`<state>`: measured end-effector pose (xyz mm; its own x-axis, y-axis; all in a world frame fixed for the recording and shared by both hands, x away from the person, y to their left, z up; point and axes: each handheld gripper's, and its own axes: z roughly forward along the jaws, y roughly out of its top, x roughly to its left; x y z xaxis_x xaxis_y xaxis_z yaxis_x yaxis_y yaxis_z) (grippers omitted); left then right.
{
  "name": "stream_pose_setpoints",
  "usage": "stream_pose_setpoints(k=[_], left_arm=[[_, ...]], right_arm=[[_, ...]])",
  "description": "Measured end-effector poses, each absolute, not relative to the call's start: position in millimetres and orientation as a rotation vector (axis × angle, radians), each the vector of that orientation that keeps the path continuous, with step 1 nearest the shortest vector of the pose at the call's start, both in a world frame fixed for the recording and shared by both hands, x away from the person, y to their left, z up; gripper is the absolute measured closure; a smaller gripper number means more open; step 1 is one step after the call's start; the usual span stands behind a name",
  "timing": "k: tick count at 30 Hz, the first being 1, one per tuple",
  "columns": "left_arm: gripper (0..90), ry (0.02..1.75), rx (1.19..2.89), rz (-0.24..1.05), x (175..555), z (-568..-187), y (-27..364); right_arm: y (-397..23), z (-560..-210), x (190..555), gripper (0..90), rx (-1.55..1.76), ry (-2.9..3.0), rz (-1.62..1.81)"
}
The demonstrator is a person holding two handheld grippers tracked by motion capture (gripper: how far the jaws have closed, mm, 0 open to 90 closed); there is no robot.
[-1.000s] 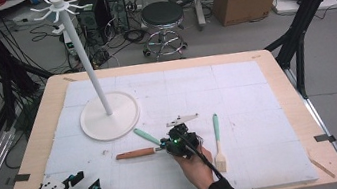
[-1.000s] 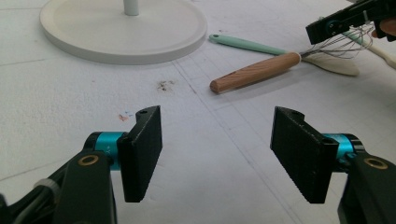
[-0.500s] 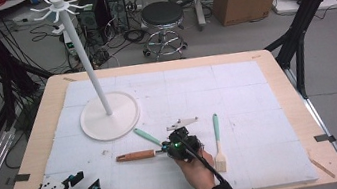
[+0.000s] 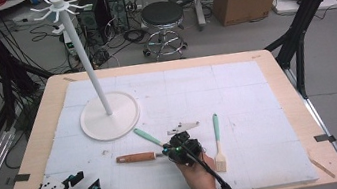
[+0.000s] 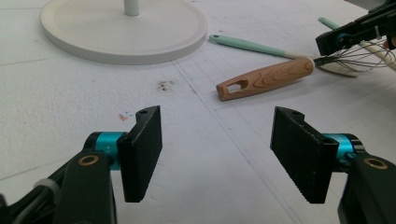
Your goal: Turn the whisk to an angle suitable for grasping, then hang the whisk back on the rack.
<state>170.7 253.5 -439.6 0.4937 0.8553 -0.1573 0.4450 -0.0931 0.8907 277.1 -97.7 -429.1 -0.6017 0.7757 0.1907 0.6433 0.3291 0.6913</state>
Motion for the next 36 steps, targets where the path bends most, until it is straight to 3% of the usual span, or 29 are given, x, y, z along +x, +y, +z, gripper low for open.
stream_pose_setpoints(k=[4, 5, 7, 10, 13, 26, 36], left_arm=[[34.6, 1.114, 1.722, 0.505, 171, -440, 254], [34.6, 1.113, 1.723, 0.504, 171, -440, 254], [34.6, 1.112, 1.720, 0.504, 171, -440, 254], [34.6, 1.112, 1.722, 0.504, 171, -440, 254], [34.6, 1.110, 1.725, 0.504, 171, -440, 254], [34.6, 1.115, 1.733, 0.507, 171, -440, 252], [34.6, 1.114, 1.720, 0.503, 170, -440, 255]], right_arm=[[-98, -427, 278, 84.2, 1.281, 2.415, 1.155], [-99, -425, 279, 74.7, 1.270, 2.410, 1.202], [-100, -424, 278, 70.8, 1.264, 2.398, 1.216], [-104, -418, 279, 51.4, 1.219, 2.387, 1.212], [-108, -415, 282, 47.1, 1.211, 2.424, 1.276], [-88, -389, 300, 43.1, 1.045, 2.654, 1.324], [-47, -416, 320, 45.3, 0.988, 2.956, 0.972]])
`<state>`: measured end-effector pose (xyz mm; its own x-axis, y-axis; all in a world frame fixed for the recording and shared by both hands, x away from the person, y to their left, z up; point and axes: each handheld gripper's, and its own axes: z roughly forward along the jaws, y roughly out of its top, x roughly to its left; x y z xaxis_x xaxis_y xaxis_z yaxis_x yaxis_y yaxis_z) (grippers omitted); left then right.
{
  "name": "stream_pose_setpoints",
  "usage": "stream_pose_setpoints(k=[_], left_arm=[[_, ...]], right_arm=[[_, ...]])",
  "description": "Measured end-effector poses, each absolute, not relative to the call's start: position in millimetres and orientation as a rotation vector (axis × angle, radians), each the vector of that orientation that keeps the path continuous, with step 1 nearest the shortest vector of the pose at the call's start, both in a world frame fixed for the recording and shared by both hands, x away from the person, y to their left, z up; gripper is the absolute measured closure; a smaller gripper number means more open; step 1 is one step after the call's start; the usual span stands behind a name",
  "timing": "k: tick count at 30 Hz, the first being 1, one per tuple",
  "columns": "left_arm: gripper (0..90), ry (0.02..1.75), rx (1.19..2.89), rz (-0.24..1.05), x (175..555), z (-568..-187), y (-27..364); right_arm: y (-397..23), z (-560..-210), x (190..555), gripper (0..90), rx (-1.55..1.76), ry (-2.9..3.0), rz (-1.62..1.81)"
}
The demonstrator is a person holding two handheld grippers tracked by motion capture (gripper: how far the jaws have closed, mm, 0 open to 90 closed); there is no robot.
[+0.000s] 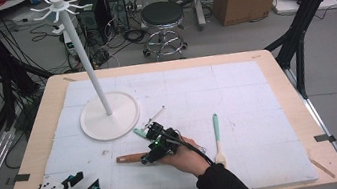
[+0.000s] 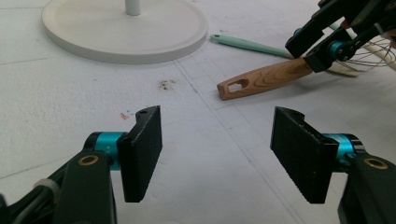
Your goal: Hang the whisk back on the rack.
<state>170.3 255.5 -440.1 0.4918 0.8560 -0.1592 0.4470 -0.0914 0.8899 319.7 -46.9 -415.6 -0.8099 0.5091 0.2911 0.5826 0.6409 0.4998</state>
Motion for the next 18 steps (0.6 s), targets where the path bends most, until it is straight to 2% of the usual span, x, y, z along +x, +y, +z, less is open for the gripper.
stream_pose_setpoints(k=[18], left_arm=[[34.5, 1.113, 1.723, 0.501, 170.1, -439.9, 254.8]], right_arm=[[-39.6, -424.6, 319.0, 52.9, -0.875, -2.727, -0.797]])
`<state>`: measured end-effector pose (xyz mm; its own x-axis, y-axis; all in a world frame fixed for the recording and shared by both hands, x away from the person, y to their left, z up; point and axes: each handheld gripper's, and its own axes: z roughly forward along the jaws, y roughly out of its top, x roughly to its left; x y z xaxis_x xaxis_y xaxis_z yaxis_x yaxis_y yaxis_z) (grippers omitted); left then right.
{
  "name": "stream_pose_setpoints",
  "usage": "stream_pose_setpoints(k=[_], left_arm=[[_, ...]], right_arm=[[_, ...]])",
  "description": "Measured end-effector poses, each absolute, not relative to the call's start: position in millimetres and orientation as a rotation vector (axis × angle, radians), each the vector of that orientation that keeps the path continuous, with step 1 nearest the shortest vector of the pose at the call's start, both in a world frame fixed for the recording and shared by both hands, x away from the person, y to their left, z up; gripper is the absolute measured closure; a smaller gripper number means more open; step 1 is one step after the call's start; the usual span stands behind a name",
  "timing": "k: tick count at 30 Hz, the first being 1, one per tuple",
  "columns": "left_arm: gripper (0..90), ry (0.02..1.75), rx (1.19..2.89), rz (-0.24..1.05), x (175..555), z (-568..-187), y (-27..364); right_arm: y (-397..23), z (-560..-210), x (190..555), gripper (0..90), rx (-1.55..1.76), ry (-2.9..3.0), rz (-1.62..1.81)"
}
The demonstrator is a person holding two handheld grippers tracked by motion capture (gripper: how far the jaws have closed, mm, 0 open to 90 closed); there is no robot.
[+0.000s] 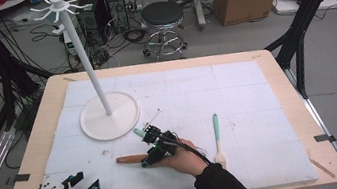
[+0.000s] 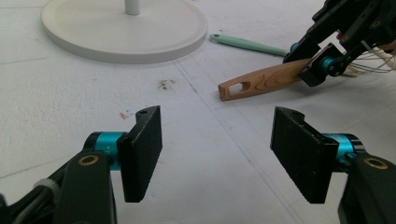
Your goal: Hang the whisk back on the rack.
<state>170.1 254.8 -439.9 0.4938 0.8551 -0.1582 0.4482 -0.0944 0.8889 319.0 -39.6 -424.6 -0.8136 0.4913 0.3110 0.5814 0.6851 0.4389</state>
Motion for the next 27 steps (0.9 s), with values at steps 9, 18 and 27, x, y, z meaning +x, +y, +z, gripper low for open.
stream_pose_setpoints(k=[9, 18, 27], left_arm=[[34.5, 1.115, 1.719, 0.500, 170, -440, 255], [34.5, 1.117, 1.724, 0.505, 169, -440, 255], [34.5, 1.124, 1.711, 0.504, 169, -440, 259]], right_arm=[[-31, -423, 315, 56.7, -0.874, -2.740, -0.672], [-15, -419, 308, 68.9, -0.672, -2.966, -0.530], [-33, -404, 323, 72.9, -0.802, -2.806, -0.690]])
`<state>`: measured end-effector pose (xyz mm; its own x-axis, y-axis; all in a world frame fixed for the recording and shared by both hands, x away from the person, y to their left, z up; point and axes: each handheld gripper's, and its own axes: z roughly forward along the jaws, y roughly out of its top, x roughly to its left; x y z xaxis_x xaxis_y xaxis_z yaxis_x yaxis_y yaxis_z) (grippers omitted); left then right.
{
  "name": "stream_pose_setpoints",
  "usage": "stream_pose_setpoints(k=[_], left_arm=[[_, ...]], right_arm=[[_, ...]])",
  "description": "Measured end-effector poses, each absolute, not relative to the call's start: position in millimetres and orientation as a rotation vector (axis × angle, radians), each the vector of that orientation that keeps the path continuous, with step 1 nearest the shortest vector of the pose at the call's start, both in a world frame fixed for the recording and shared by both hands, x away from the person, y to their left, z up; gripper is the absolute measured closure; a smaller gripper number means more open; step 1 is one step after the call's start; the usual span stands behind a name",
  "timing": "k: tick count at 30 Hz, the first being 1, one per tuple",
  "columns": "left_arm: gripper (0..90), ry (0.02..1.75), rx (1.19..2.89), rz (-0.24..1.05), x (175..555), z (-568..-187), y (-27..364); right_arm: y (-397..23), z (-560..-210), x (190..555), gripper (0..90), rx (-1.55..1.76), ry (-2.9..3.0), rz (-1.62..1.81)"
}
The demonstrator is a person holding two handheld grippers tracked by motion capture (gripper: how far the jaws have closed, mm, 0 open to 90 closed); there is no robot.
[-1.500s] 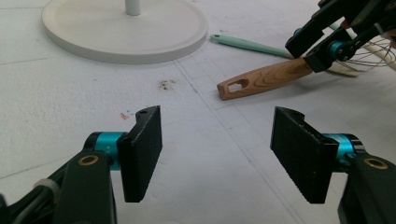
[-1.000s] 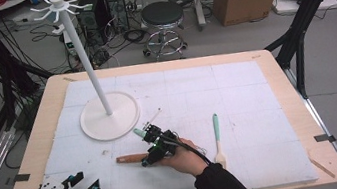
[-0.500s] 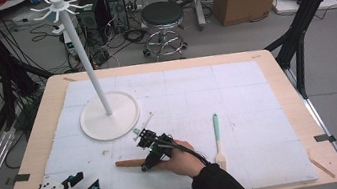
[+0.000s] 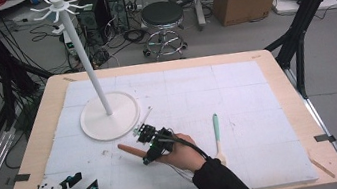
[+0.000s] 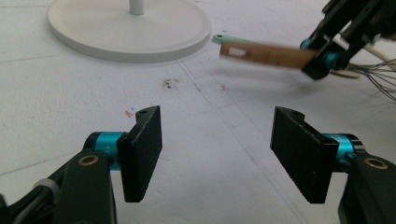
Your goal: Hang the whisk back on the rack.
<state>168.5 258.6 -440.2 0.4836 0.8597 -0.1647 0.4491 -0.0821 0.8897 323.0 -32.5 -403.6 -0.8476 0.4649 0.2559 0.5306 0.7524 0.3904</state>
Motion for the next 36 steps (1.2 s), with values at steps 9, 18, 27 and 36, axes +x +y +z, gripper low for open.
stream_pose_setpoints(k=[9, 18, 27, 36], left_arm=[[34.5, 1.133, 1.711, 0.510, 166, -440, 260], [34.5, 1.141, 1.701, 0.521, 162, -440, 265], [35.0, 1.147, 1.691, 0.562, 154, -440, 266], [34.9, 1.141, 1.677, 0.549, 156, -441, 267]], right_arm=[[-71, -354, 336, 72.8, -0.828, -2.385, -1.410], [-73, -321, 339, 72.9, -0.829, -2.138, -1.762], [-62, -294, 343, 72.8, -0.770, -2.000, -1.955], [-27, -265, 361, 72.8, -0.680, -1.936, -2.010]])
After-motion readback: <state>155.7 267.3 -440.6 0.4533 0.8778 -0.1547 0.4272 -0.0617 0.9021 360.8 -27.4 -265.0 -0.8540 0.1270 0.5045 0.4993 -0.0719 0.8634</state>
